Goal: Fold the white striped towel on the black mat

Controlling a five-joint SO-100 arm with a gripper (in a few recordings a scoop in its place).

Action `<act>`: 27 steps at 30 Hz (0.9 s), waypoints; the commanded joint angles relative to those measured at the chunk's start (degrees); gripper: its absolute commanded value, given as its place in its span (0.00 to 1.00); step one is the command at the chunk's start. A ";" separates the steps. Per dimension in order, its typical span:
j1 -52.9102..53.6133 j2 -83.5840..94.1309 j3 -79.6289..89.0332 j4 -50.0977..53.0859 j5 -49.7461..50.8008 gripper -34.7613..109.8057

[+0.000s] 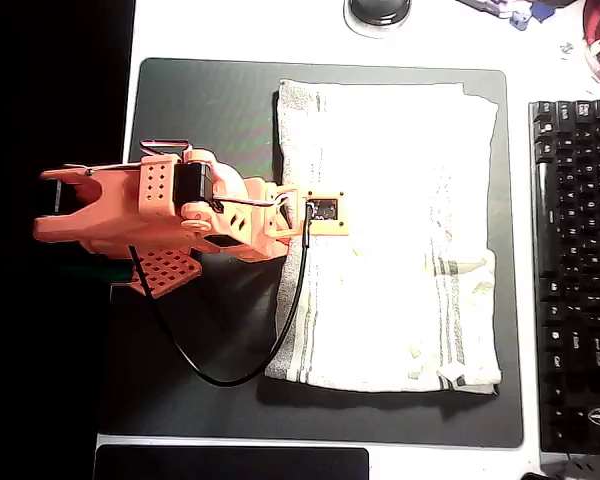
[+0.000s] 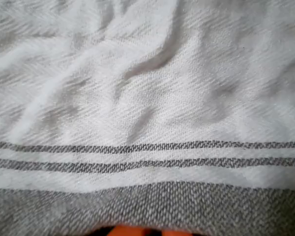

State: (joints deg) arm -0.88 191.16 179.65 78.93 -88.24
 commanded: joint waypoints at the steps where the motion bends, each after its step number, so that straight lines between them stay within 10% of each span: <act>1: -0.62 1.41 1.23 0.70 -0.44 0.24; 27: -2.46 -3.78 -5.10 1.58 0.09 0.24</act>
State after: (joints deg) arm -2.29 188.88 176.84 79.19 -88.51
